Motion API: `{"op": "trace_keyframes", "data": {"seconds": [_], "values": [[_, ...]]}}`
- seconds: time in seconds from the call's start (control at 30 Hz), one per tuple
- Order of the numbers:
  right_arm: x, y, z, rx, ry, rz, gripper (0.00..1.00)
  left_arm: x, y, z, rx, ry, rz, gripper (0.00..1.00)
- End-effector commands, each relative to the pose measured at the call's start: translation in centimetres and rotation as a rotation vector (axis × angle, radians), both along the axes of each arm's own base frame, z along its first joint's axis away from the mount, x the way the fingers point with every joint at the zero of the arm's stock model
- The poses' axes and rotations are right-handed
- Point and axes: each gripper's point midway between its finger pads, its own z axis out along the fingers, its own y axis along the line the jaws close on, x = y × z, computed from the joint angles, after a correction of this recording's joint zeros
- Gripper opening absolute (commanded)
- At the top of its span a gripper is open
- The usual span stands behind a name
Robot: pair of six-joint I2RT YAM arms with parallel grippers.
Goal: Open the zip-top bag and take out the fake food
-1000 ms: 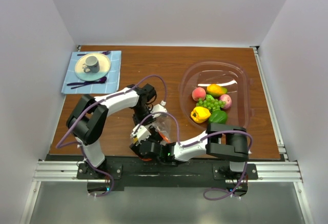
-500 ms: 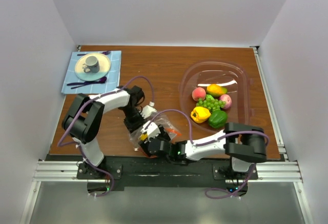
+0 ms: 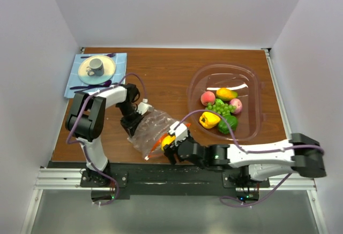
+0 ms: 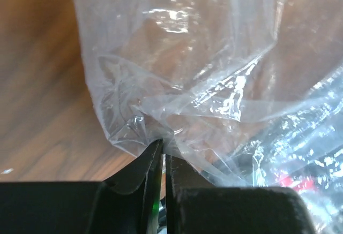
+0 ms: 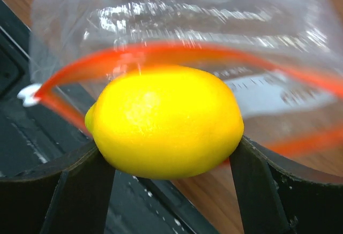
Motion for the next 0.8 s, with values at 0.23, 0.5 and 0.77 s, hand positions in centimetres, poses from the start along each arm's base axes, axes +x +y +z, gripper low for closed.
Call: {"op": "trace_keyframes", "data": {"seconds": [0.23,0.5,0.77], "values": [[6.5,-13.6,9.6,-0.049,-0.214,-0.481,0.31,13.5,5.2,-1.6,0.193,-0.373,0.184,0.09],[12.5,-20.1,11.9,-0.13,-0.199,-0.781,0.48,16.5,-0.3,8.8,-0.172,-0.466,0.228,0.33],[15.8,-21.0,9.2,-0.29,-0.021,-0.873,0.99,16.8,-1.2,16.9,-0.27,-0.632,0.198,0.55]]}}
